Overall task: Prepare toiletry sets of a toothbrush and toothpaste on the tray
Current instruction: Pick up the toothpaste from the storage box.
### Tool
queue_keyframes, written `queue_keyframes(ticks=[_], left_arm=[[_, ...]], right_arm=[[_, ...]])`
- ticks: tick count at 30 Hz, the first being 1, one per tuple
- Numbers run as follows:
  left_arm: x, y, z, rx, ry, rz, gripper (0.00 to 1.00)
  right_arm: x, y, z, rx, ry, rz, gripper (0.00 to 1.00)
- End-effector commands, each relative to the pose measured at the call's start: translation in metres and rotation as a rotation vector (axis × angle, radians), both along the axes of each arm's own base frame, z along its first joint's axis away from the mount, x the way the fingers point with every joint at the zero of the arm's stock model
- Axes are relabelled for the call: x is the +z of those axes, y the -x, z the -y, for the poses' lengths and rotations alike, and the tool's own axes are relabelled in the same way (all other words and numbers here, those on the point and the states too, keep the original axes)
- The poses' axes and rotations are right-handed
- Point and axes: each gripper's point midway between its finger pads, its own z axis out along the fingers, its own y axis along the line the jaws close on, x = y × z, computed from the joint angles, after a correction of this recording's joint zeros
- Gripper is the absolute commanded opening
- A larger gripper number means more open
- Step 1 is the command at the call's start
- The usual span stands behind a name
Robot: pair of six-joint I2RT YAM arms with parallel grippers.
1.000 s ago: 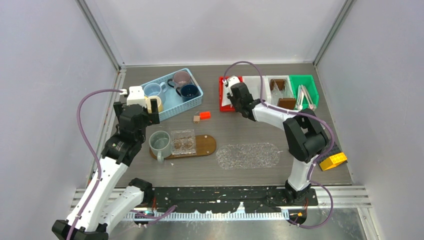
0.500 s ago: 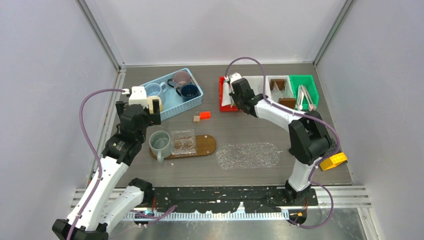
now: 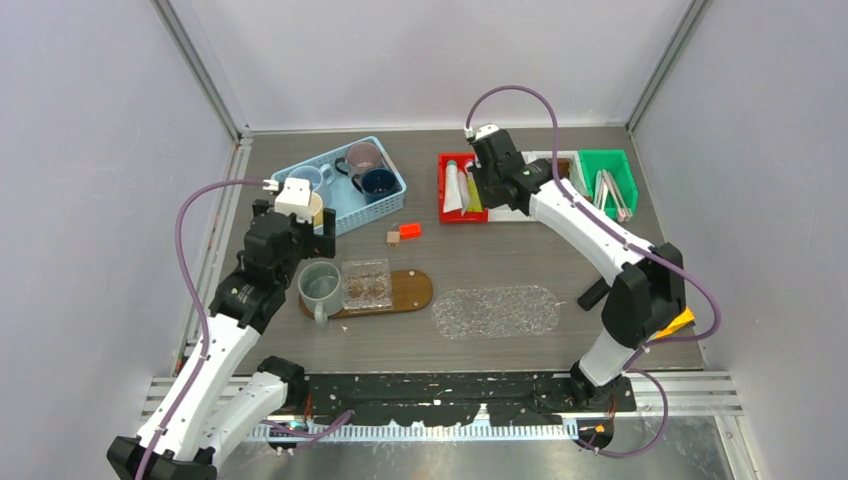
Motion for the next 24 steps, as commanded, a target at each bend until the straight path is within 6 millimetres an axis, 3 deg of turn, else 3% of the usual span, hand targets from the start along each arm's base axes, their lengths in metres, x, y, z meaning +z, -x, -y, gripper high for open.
queue_keyframes(ticks=[1, 5, 13, 19, 24], left_arm=[[0.019, -0.002, 0.034, -0.199, 0.059, 0.084, 1.0], [0.027, 0.002, 0.055, -0.294, 0.135, 0.099, 1.0], [0.06, -0.003, 0.103, -0.366, 0.548, 0.1, 1.0], [0.082, -0.003, 0.132, -0.531, 0.732, 0.086, 1.0], [0.092, 0.002, 0.144, -0.651, 0.842, 0.074, 1.0]], right_arm=[[0.061, 0.033, -0.023, 0.071, -0.184, 0.034, 0.01], [0.083, 0.064, -0.049, 0.205, -0.348, -0.003, 0.01], [0.121, 0.117, -0.086, 0.454, -0.604, -0.055, 0.01], [0.138, 0.145, -0.105, 0.601, -0.744, -0.102, 0.01], [0.148, 0.156, -0.113, 0.662, -0.803, -0.123, 0.01]])
